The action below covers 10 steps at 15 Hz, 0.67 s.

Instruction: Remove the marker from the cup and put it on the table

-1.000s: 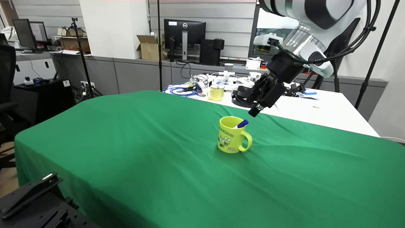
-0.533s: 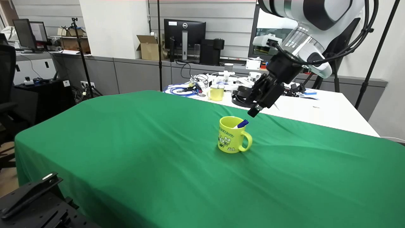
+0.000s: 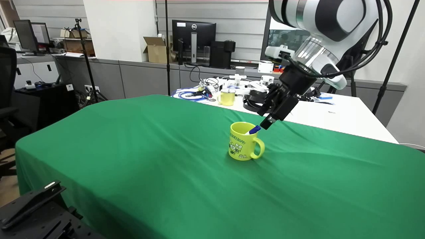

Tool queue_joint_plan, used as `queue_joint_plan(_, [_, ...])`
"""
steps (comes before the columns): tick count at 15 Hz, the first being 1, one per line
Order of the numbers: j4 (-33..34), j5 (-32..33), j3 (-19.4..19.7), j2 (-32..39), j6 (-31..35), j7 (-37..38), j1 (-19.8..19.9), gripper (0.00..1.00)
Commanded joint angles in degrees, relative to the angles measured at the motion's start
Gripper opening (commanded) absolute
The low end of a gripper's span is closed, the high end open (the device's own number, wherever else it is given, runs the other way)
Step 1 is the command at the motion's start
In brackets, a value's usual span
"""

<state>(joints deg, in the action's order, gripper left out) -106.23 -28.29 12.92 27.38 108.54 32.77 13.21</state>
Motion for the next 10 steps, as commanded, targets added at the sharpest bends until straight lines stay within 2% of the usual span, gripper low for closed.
queue_joint_plan(1, [1.9,-1.3,-0.6,1.8,-0.2,0.0,0.8,1.00])
queue_joint_plan(10, [-2.0,-4.0,-1.1,1.2,6.5,-1.8,0.6,1.00])
